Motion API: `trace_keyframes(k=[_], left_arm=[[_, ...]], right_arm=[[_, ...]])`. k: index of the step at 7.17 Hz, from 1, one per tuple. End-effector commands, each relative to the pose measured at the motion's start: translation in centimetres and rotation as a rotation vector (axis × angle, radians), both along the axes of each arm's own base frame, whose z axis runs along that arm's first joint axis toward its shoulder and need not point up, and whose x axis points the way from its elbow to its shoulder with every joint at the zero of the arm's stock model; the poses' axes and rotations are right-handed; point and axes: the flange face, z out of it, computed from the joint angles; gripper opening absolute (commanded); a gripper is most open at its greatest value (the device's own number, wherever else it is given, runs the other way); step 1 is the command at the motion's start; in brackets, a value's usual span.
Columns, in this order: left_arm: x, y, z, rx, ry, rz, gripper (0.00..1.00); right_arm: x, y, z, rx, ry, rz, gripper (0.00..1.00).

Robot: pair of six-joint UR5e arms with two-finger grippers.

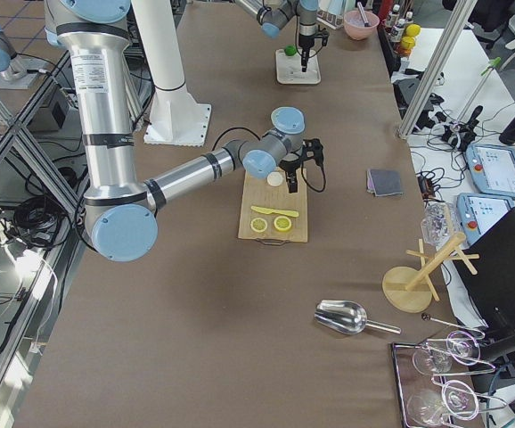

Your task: Put spoon and bun in bowl

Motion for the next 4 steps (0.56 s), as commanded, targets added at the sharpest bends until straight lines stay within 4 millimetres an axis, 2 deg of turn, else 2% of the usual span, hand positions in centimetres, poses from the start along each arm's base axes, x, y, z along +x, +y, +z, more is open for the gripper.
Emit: trace_keyframes(k=[1,2,3,4], left_arm=[[7.1,1.2,-8.8,-0.072,0.075,-0.034,0.00],[10.5,2.2,-12.1,-0.067,0.087,-0.066,0.00],[12.1,3.1,-13.8,-0.080,0.102,-0.076,0.00],[14.0,4.5,-16.5,-0.104,0.130,-0.075,0.00]], right_arm=[[-2.6,1.1,0.4,0.000,0.030,-0.011,0.94],[-3.5,1.6,0.8,-0.004,0.036,-0.025,0.94],[-3.9,1.9,0.8,-0.007,0.037,-0.036,0.95],[-4.6,2.3,0.6,-0.027,0.031,-0.031,0.95]])
